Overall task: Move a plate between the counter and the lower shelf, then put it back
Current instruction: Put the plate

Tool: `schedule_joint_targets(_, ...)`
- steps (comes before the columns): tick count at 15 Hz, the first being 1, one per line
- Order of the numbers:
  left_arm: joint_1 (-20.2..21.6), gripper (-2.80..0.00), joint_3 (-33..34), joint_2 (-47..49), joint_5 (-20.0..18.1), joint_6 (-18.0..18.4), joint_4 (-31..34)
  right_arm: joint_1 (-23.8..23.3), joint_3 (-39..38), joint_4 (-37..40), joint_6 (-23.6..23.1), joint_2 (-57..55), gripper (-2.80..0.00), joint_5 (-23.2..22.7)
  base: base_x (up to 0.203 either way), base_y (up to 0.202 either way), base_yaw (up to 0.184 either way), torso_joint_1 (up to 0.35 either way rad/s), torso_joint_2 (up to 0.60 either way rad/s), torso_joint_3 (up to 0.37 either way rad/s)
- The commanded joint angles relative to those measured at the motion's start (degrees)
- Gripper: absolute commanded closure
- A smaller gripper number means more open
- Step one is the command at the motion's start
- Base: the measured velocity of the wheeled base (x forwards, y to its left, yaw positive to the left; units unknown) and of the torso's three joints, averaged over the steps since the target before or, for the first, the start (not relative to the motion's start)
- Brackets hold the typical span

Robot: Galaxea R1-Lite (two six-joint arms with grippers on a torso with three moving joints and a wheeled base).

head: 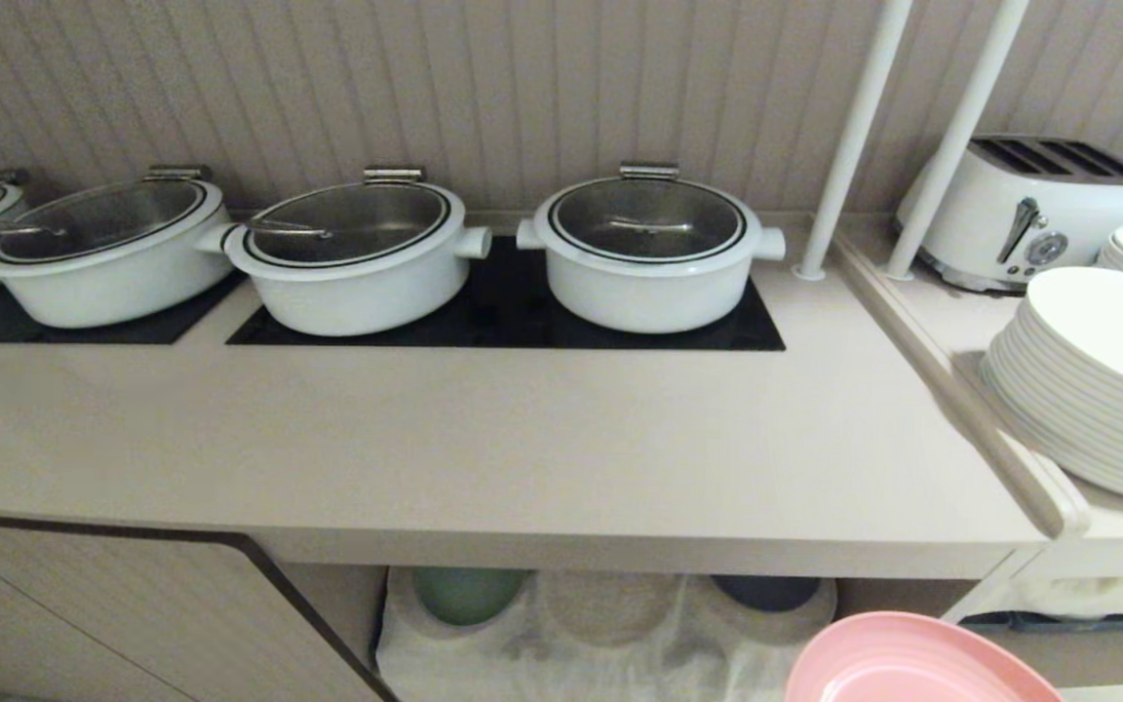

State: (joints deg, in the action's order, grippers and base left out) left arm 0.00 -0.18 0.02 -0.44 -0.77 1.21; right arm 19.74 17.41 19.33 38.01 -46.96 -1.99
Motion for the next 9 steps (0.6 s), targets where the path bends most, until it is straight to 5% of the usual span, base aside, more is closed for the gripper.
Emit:
schedule_joint_targets(1,0.0,0.0,0.0,0.0,0.0,0.0,0.0,0.0,0.1,0.2,0.2,0.0,0.0,0.0,0.0,0.0,0.0,0.164,-0.33,-0.169)
schedule_joint_targets(9,0.0,0.0,0.0,0.0,0.0,0.0,0.0,0.1,0.2,0.3,0.2,0.3,0.0,0.1,0.0,0.0,0.0,0.159,-0.32,-0.164)
